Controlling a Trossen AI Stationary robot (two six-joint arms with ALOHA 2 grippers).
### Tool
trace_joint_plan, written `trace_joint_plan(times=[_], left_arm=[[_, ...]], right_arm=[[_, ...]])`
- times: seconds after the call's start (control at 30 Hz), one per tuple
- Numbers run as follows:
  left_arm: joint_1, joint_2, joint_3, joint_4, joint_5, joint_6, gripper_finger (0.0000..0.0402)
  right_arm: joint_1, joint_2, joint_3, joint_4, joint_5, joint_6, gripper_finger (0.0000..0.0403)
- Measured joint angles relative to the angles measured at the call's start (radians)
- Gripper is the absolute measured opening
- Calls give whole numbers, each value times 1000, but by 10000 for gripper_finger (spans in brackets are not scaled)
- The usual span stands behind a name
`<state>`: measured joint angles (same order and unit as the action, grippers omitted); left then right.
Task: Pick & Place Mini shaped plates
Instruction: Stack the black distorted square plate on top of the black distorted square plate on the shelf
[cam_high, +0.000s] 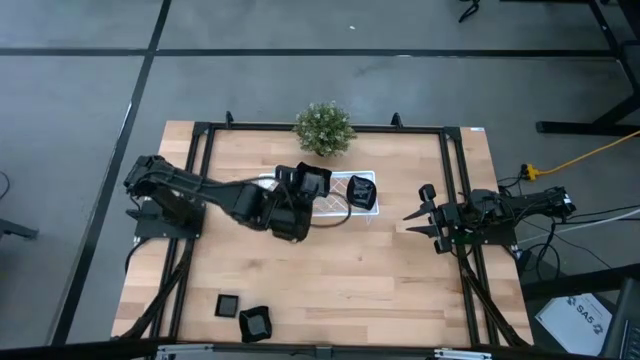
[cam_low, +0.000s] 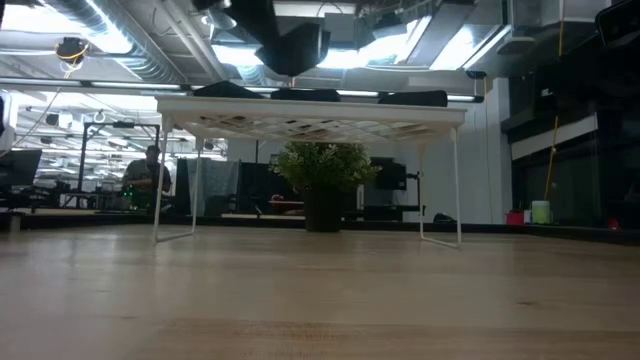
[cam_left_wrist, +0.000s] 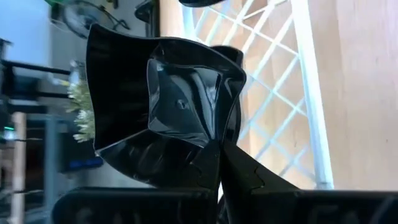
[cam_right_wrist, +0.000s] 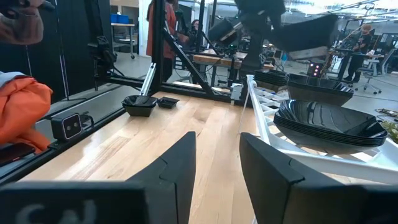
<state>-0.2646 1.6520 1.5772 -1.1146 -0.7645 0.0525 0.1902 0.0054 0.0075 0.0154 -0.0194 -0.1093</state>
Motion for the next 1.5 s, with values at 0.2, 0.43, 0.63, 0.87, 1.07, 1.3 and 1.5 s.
trace_joint_plan(times=[0.2,0.43,0.63,0.87,1.07,1.3,1.5], left_arm=[[51,0,0,50,33,-2,2],[79,3,0,68,97,-37,3],[79,22,1,107,111,-39,4],[84,37,0,112,132,-50,3],[95,37,0,117,131,-66,9],[103,43,0,117,136,-68,7],[103,43,0,122,132,-67,22]], right_arm=[[0,0,0,0,0,0,124],[0,0,0,0,0,0,124],[0,0,0,0,0,0,124],[0,0,0,0,0,0,124],[0,0,0,0,0,0,124],[0,0,0,0,0,0,124],[0,0,0,0,0,0,124]])
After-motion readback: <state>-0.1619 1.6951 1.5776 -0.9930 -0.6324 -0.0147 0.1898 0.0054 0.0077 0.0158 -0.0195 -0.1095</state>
